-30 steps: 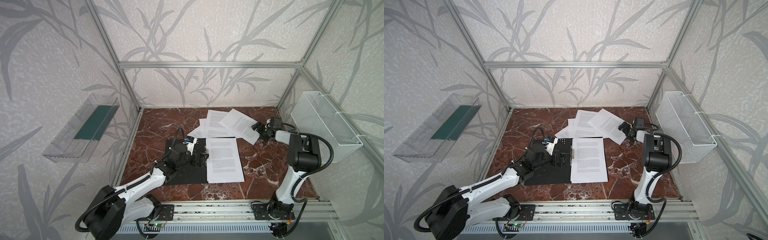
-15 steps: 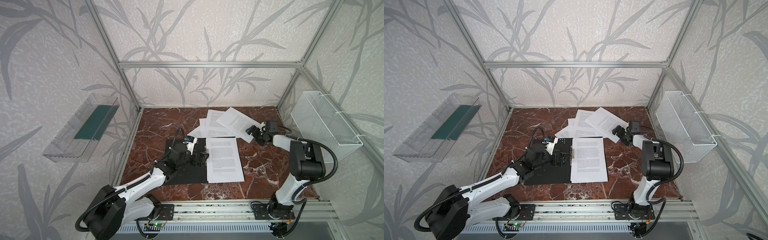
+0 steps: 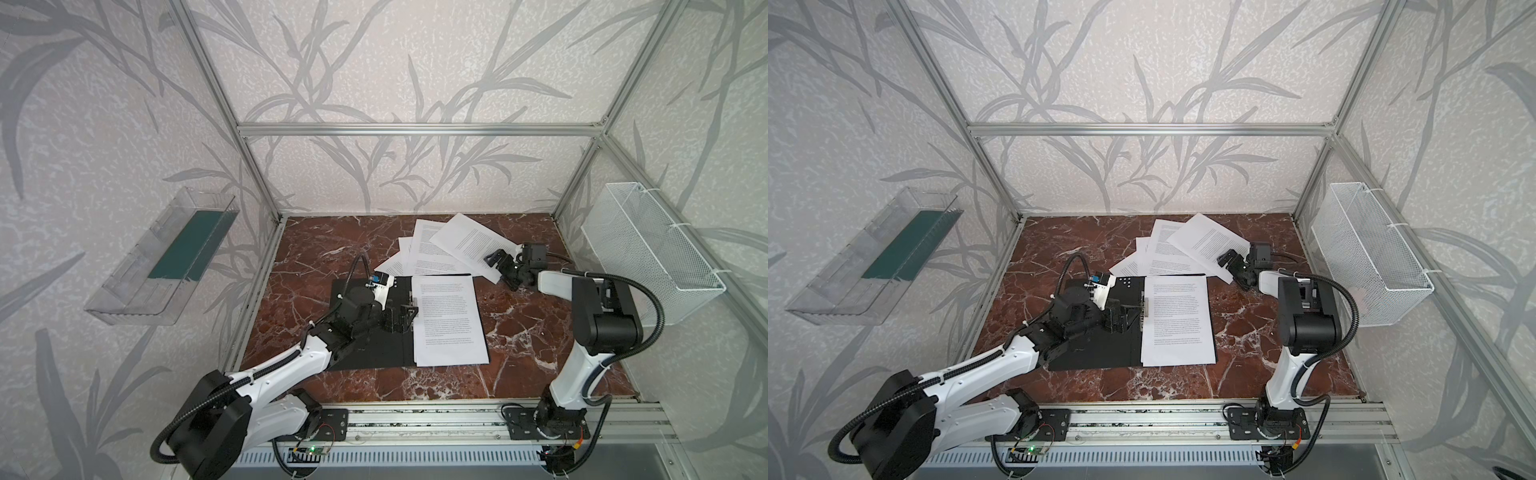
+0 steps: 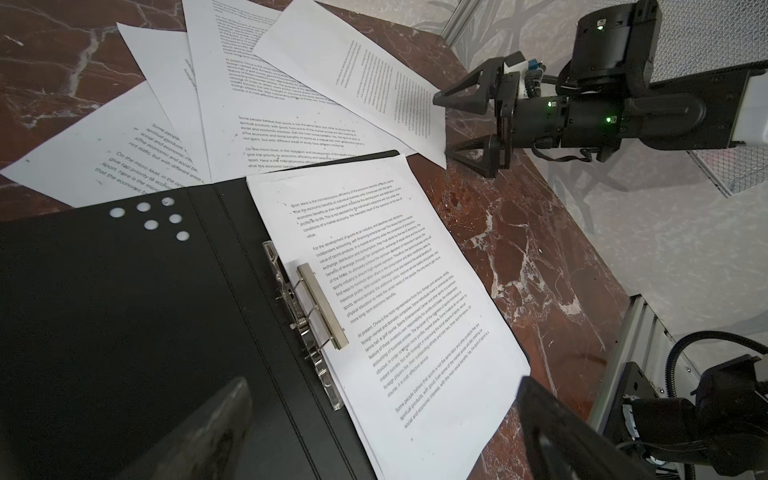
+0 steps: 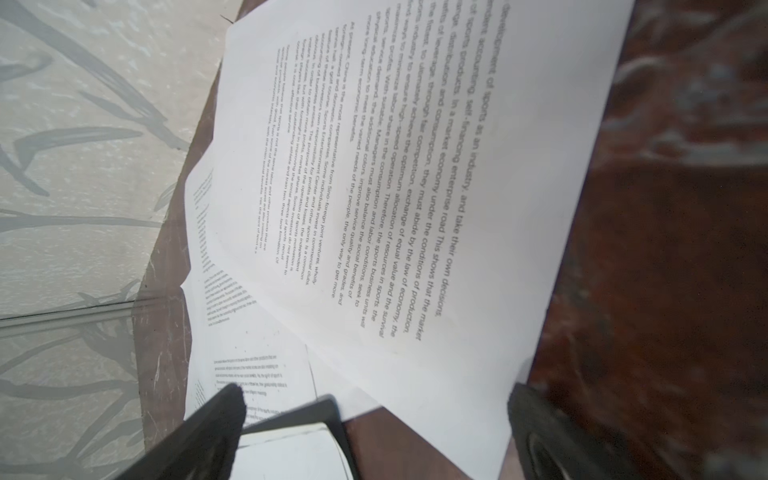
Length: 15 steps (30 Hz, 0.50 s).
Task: Put the files into the folder
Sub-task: 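Reach the right gripper over the loose sheet pile beyond the folder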
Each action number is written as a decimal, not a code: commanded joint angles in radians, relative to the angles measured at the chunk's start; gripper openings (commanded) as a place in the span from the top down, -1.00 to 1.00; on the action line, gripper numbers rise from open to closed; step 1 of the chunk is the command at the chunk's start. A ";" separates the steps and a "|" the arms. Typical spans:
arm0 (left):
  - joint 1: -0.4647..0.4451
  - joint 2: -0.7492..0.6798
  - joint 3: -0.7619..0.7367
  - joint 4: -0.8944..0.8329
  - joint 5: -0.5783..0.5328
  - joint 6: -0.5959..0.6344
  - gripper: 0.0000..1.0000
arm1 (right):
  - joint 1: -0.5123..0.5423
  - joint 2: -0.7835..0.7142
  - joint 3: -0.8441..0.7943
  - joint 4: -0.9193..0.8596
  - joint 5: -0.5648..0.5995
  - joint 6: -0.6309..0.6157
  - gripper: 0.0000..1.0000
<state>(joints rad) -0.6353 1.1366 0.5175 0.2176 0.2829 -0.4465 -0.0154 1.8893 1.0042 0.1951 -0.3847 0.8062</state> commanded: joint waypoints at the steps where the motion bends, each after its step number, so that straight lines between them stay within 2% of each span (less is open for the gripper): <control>1: -0.007 -0.001 0.006 0.013 -0.007 0.005 -0.98 | 0.012 0.101 0.006 0.057 -0.040 0.066 -0.98; 8: -0.006 -0.002 0.007 0.011 -0.007 0.008 -0.98 | 0.011 0.125 0.009 0.282 -0.054 0.058 -0.98; 10: -0.006 0.003 0.007 0.014 0.002 0.005 -0.98 | 0.010 0.102 0.036 0.203 -0.048 0.033 -0.98; 13: -0.006 0.004 0.007 0.013 -0.009 0.007 -0.98 | 0.046 0.003 0.006 0.085 0.055 -0.005 -0.98; 15: -0.006 0.005 0.009 0.014 -0.002 0.003 -0.98 | 0.066 -0.064 -0.049 0.091 0.105 0.019 -0.98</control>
<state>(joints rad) -0.6361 1.1366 0.5175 0.2176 0.2821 -0.4461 0.0200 1.9282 1.0027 0.3565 -0.3683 0.8371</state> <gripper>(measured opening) 0.991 0.991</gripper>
